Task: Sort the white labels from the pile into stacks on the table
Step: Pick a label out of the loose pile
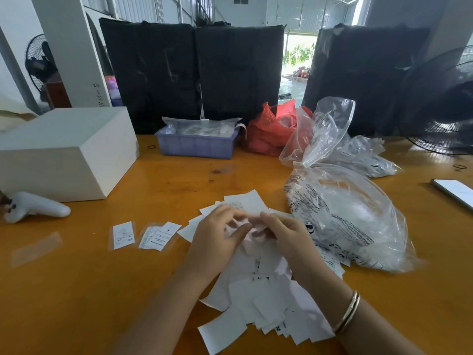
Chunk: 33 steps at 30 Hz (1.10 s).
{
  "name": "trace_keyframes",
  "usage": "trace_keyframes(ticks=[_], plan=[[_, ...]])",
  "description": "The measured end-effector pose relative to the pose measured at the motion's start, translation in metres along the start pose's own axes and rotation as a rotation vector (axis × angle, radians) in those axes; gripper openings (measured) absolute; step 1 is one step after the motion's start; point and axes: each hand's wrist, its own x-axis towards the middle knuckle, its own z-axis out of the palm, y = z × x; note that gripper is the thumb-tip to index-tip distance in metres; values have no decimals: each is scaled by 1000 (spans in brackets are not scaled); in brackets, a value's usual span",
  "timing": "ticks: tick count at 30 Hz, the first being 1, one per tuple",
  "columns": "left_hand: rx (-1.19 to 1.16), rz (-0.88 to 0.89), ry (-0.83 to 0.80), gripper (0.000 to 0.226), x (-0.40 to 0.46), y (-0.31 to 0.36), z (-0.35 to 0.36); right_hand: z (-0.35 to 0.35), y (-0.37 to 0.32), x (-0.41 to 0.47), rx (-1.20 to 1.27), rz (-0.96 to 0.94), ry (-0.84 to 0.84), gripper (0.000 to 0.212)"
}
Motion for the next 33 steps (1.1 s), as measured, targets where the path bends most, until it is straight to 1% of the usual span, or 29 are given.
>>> trace_keyframes(ticks=[3, 4, 5, 7, 8, 9, 11, 12, 14, 17, 20, 22, 23, 25, 26, 30, 33], plan=[[-150, -142, 13, 0, 1, -3, -1, -5, 1, 5, -31, -30, 144, 23], [-206, -197, 18, 2, 2, -5, -1, -8, 3, 6, -74, -34, 190, 24], [-271, -258, 16, 4, 2, -6, -2, -10, 4, 7, -111, -36, 221, 31], [-424, -375, -2, 6, 4, -6, -4, -12, 7, 9, -126, -35, 230, 56], [-510, -419, -14, 5, 5, -5, -4, -13, 9, 10, -120, -35, 229, 62], [-586, -452, -20, 5, 5, -5, -5, -12, 9, 10, -129, -45, 234, 58], [-662, -483, -16, 4, 6, -4, -7, -11, 9, 10, -182, -85, 256, 34], [-672, -488, -11, 4, 6, -4, -7, -12, 10, 9, -192, -104, 268, 36], [-668, -482, -11, 5, 6, -3, -8, -13, 9, 9, -133, -105, 300, 45], [-652, -473, -40, 7, 6, -3, -7, -15, 6, 8, 101, -41, 320, 36], [-629, -451, -68, 11, 6, -5, -6, -16, 5, 8, 326, -1, 265, 38], [-607, -430, -87, 12, 6, -5, -6, -16, 4, 7, 483, -34, 212, 39], [-592, -421, -95, 11, 6, -5, -6, -15, 4, 6, 526, -47, 200, 35], [-576, -412, -106, 12, 6, -5, -6, -14, 3, 6, 528, -49, 215, 25], [-576, -407, -110, 12, 6, -5, -6, -13, 3, 6, 505, -45, 238, 25], [-564, -393, -124, 13, 6, -5, -7, -12, 3, 7, 474, -92, 287, 40], [-549, -387, -131, 14, 6, -5, -7, -11, 2, 6, 476, -134, 267, 44]])
